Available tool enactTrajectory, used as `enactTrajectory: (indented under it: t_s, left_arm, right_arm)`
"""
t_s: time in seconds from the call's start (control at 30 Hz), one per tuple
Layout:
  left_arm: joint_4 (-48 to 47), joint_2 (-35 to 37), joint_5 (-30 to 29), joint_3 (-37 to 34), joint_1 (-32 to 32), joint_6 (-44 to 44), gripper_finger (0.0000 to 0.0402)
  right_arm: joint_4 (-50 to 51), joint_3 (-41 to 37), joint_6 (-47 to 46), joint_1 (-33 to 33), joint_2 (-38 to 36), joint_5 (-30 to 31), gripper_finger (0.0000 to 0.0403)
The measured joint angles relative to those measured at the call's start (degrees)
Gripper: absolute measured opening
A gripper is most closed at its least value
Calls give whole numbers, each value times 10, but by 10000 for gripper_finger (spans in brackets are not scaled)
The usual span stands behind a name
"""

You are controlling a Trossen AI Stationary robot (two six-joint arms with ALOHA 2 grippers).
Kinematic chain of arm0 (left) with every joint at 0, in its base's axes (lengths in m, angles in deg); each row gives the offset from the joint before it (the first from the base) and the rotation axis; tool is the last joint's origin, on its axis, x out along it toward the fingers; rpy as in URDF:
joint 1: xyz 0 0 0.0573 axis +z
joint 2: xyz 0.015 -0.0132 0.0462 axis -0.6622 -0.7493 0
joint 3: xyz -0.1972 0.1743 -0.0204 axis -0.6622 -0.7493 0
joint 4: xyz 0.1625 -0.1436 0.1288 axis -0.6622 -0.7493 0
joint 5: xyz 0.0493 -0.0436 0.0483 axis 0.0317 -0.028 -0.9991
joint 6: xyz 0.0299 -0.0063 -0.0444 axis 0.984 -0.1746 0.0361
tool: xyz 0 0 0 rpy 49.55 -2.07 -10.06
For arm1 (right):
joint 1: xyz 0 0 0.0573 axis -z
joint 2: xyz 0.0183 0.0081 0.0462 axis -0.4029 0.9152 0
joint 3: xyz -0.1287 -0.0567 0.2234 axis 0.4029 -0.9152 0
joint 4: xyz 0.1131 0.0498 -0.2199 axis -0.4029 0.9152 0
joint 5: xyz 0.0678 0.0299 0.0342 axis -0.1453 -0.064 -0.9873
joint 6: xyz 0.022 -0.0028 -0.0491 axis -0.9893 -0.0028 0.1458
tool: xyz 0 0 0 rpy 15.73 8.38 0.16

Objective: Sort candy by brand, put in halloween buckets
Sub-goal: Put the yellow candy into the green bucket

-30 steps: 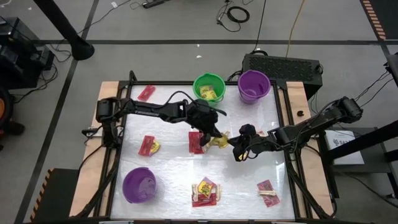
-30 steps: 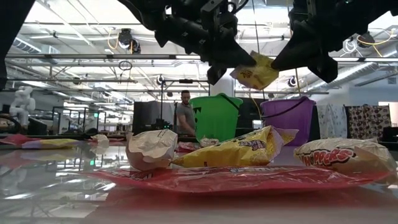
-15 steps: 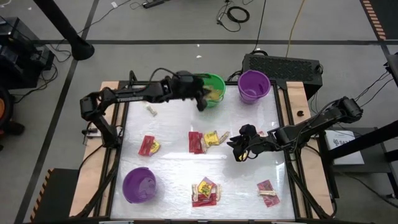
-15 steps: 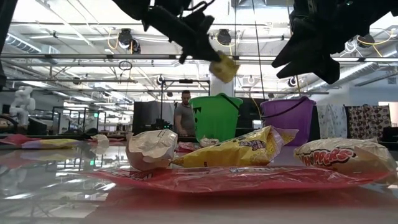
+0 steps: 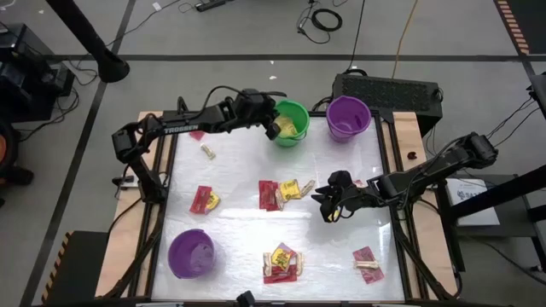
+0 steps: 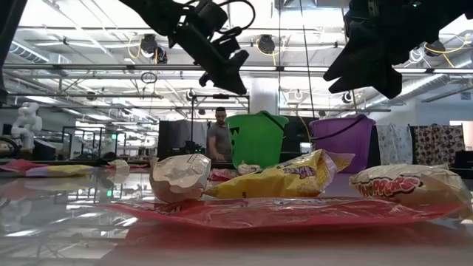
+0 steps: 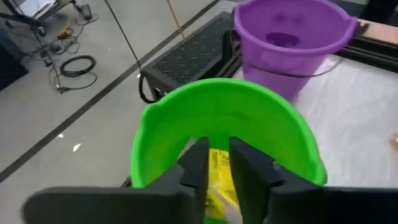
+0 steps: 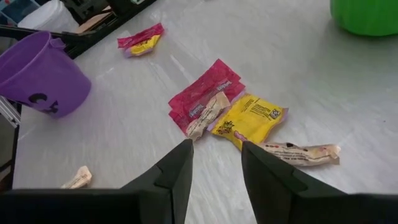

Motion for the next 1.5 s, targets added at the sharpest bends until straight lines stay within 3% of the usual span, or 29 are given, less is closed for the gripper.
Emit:
enactTrajectory:
  t_s: [0.23, 0.3, 0.47, 0.53, 0.63, 0.8, 0.93, 1.03, 1.5]
  left_arm:
    - [0, 3, 17, 0, -12, -20, 136]
    - [1, 9, 68, 0, -21, -56, 143]
    - [2, 17, 285, 0, -59, -80, 137]
    - [-2, 17, 319, 0, -86, -78, 129]
    - [-2, 13, 302, 0, -128, -50, 115]
    - [1, -18, 203, 1, -175, 13, 103]
    - [4, -59, 138, 1, -189, 16, 102]
    - [4, -97, 127, 1, -187, 14, 105]
    - [54, -209, 127, 1, -181, 42, 231]
  right_arm:
    - [0, 0, 11, 0, 0, 0, 130]
    - [0, 0, 11, 0, 0, -1, 130]
    - [0, 0, 11, 0, 0, -4, 130]
    - [0, 0, 11, 0, 0, -4, 130]
    - [1, 0, 11, 0, 0, -4, 130]
    - [7, 0, 11, 0, 0, -20, 130]
    - [9, 0, 11, -1, 0, -34, 130]
    - [9, 0, 3, -1, 0, -35, 130]
    - [13, 0, -33, -1, 0, -65, 130]
